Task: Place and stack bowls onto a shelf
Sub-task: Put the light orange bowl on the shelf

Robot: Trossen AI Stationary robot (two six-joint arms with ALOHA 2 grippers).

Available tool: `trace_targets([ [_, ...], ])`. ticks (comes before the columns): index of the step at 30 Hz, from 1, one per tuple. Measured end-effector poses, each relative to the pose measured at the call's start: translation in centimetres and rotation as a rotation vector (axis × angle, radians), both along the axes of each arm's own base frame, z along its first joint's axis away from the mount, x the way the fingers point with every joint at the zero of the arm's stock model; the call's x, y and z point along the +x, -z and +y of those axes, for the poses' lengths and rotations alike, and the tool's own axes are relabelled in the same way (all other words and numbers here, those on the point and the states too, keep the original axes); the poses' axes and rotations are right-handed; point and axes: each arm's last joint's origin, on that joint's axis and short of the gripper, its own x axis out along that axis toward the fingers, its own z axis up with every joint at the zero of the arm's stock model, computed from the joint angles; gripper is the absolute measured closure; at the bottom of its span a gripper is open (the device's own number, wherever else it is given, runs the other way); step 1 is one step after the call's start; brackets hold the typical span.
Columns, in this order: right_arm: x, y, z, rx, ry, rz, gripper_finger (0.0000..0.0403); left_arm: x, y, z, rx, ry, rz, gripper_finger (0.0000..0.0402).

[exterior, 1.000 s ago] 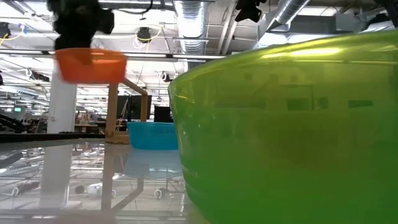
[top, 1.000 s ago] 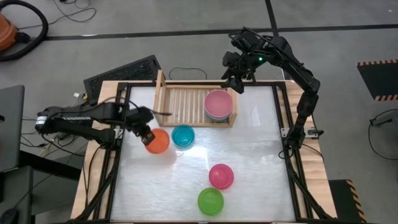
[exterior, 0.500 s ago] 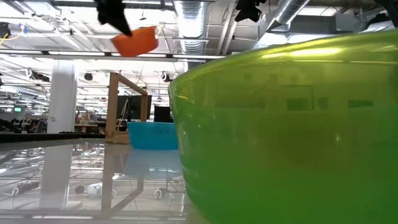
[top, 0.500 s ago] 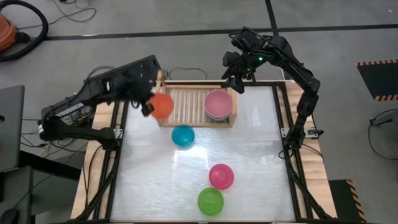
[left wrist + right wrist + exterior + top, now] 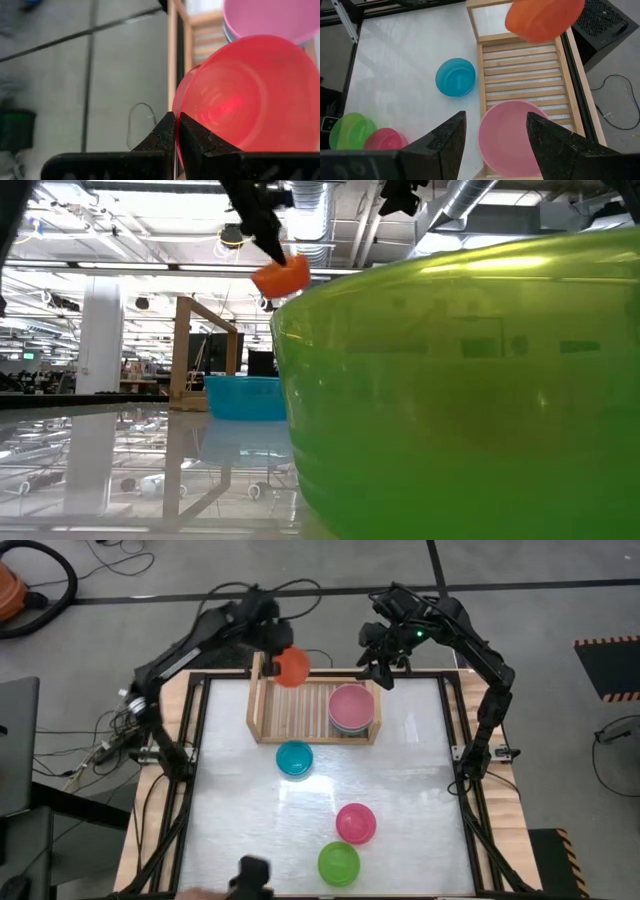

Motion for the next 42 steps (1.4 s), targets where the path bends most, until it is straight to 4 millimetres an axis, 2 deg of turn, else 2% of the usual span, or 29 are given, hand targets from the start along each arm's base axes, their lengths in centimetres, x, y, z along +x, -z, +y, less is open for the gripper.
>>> trace_targets([
  [7, -0.2, 0.0, -0.2, -0.003, 0.001, 0.005, 0.0170, 2.1, 4.1, 4.9, -0.063, 0.207, 0.171, 0.0401],
  [12, -0.5, 0.0, -0.8, -0.005, 0.027, -0.002, 0.0170, 2.5, 7.9, 7.5, -0.133, 0.231, 0.259, 0.0401],
  [24, -0.9, -0.3, -2.2, -0.020, 0.078, -0.037, 0.0170, 4.8, 16.3, 9.8, -0.309, 0.230, 0.432, 0.0401],
  [42, -1.7, -0.2, -3.2, -0.056, 0.073, -0.027, 0.0170, 4.3, 18.0, 10.1, -0.350, 0.251, 0.460, 0.0401],
])
